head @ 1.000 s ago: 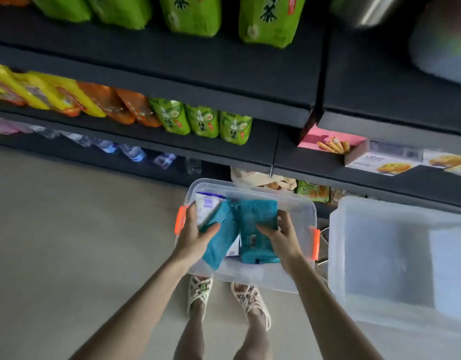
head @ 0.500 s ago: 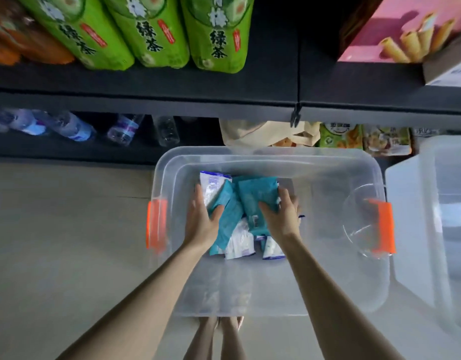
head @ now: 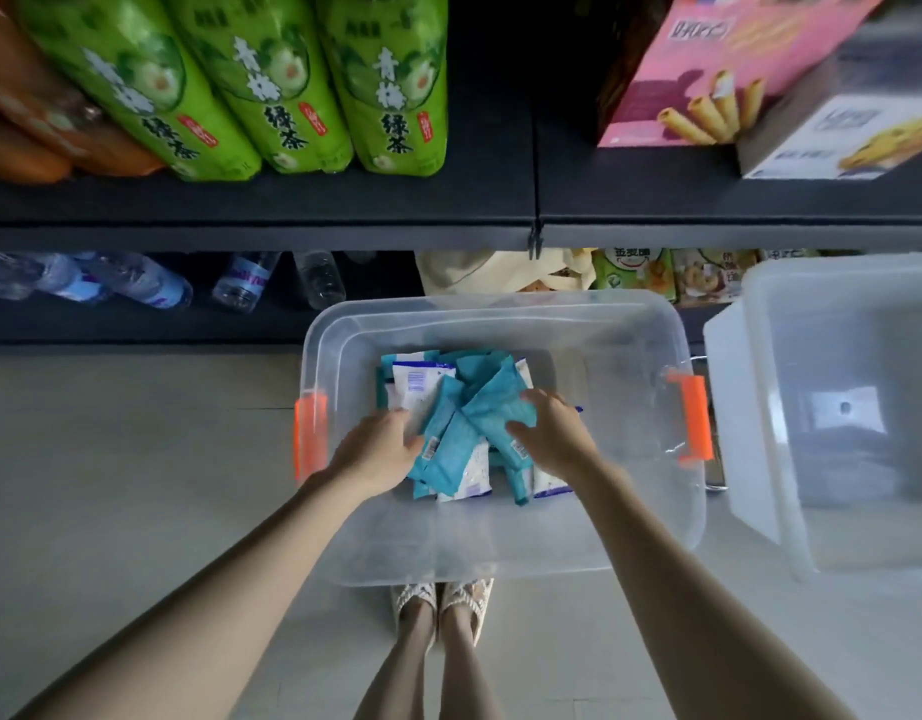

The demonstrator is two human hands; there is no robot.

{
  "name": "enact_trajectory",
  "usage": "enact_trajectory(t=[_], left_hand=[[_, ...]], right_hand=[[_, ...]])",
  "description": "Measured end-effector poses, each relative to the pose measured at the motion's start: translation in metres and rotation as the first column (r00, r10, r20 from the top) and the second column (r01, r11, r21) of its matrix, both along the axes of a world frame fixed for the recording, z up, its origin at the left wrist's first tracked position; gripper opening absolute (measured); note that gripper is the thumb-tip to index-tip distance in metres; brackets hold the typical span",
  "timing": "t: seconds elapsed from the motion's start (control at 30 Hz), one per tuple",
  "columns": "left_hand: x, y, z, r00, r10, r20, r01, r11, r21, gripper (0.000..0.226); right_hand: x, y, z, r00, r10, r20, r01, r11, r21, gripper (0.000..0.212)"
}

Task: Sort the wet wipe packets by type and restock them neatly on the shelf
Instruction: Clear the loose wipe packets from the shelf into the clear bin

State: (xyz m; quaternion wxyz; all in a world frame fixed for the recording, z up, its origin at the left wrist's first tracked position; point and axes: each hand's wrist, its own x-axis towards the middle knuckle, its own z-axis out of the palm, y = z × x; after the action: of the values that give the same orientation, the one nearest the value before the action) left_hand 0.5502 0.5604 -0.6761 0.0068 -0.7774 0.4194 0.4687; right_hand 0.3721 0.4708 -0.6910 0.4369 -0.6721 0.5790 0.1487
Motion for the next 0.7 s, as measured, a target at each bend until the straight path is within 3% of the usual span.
enact_trajectory(t=[0.1, 0.2, 0.27, 0.43, 0.7], left_hand=[[-0.009, -0.007, 0.067, 0.994, -0.111, 0.001, 0.111, 0.993, -0.048, 0.010], [-0.029, -0.027, 0.154, 0.988, -0.142, 0.058, 0.151, 0.967, -0.205, 0.032], [-0.048, -0.044, 0.215, 0.982, -0.162, 0.095, 0.185, 0.921, -0.341, 0.032], [-0.124, -0.083, 0.364, 0.963, -0.193, 0.187, 0.269, 0.684, -0.678, 0.020], [-0.312, -0.104, 0.540, 0.939, -0.157, 0.306, 0.343, 0.354, -0.870, 0.010]], right_hand=[[-0.016, -0.004, 0.067, 1.000, 0.010, 0.020, -0.009, 0.998, -0.064, 0.041], [-0.042, -0.015, 0.151, 0.998, 0.026, 0.052, -0.018, 0.987, -0.157, 0.034], [-0.065, -0.028, 0.212, 0.996, 0.052, 0.072, -0.032, 0.968, -0.250, 0.030], [-0.149, -0.056, 0.371, 0.988, 0.035, 0.153, 0.050, 0.854, -0.518, 0.024], [-0.341, -0.066, 0.561, 0.964, 0.056, 0.260, 0.169, 0.623, -0.764, 0.022]])
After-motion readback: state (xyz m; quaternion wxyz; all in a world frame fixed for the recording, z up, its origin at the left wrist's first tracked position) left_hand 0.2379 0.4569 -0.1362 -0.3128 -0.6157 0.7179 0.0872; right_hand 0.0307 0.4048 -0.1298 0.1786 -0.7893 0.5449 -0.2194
